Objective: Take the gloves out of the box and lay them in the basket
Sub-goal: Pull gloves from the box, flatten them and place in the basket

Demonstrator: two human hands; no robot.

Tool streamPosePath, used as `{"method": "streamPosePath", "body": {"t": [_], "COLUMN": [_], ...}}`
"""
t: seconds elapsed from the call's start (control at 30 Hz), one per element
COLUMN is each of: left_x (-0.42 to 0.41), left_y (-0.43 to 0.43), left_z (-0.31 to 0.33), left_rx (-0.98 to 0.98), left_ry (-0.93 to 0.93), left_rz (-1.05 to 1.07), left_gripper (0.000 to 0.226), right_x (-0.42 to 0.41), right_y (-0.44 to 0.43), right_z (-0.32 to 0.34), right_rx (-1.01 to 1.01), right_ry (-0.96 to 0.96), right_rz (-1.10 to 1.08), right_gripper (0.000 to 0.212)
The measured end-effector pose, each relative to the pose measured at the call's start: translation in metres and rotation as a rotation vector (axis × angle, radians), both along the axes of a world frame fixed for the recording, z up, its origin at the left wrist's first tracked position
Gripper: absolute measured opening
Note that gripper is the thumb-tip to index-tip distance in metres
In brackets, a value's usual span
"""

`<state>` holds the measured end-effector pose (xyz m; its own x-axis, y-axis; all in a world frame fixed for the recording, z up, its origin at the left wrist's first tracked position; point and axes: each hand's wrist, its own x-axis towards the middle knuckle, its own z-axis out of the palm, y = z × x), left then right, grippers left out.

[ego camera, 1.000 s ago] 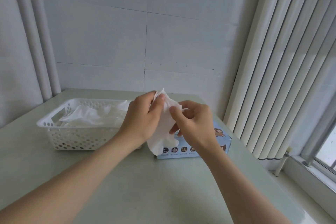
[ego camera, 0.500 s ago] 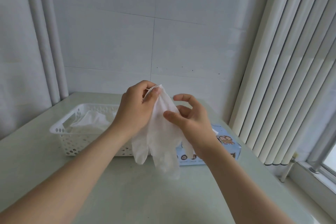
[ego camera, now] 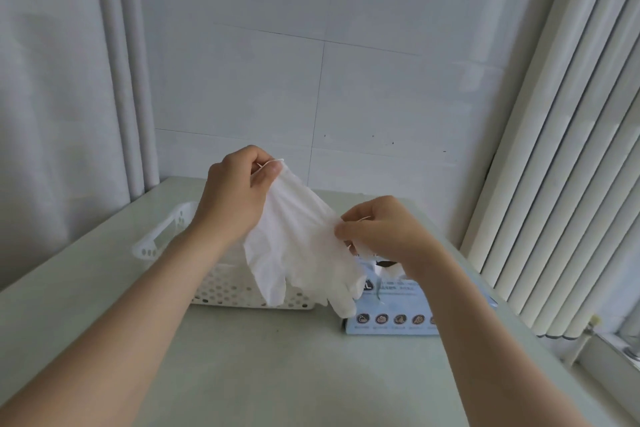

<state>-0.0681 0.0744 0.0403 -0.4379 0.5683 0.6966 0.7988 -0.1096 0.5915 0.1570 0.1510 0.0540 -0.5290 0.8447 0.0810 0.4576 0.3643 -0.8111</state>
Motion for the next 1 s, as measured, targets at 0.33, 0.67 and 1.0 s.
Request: {"method": "streamPosePath", "body": {"t": [0.33, 0.67, 1.0], "left_x": [-0.019, -0.064, -0.069], "left_y": [-0.009, -0.012, -0.012], "left_z": [-0.004, -0.018, -0.039], "left_rx": [-0.143, -0.297, -0.525], "left_ry": [-0.155, -0.304, 0.212], "left_rz": [-0.118, -0.019, 0.451], "left_gripper": [0.023, 0.012, 0.023], "right_x": [-0.037, -0.089, -0.108], "right_y": [0.011, 0.021, 0.025], "right_z": [-0.008, -0.021, -0.044], "right_rx": [-0.028, 0.228, 0.545], "right_ry": [0.389, 0.225, -0.265], "right_rz": [-0.226, -0.238, -0.053], "right_gripper": [0.009, 0.009, 0.042]}}
